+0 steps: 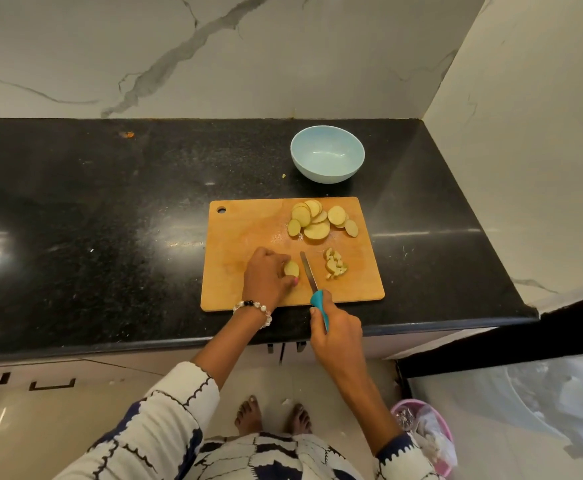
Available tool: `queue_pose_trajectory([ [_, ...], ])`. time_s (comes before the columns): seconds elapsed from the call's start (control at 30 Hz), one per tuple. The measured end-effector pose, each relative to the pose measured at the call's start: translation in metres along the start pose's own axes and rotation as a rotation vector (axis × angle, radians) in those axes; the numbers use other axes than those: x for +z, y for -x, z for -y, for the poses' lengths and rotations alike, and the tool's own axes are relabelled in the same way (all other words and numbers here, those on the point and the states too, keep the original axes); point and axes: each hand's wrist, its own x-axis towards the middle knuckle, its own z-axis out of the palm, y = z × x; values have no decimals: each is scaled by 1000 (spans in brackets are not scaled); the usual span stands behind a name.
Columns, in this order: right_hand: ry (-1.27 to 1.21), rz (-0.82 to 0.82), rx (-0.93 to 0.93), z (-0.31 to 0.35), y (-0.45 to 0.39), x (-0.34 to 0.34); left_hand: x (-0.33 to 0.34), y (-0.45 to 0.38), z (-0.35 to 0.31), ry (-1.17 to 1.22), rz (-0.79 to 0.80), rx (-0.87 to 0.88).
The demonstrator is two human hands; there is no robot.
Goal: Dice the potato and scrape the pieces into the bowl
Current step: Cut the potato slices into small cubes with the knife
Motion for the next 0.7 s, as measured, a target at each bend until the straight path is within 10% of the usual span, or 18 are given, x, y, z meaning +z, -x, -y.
queue_pose_trajectory([
  [0.7, 289, 61, -53, 6, 0, 18, -2, -10, 0, -180, 87, 146],
])
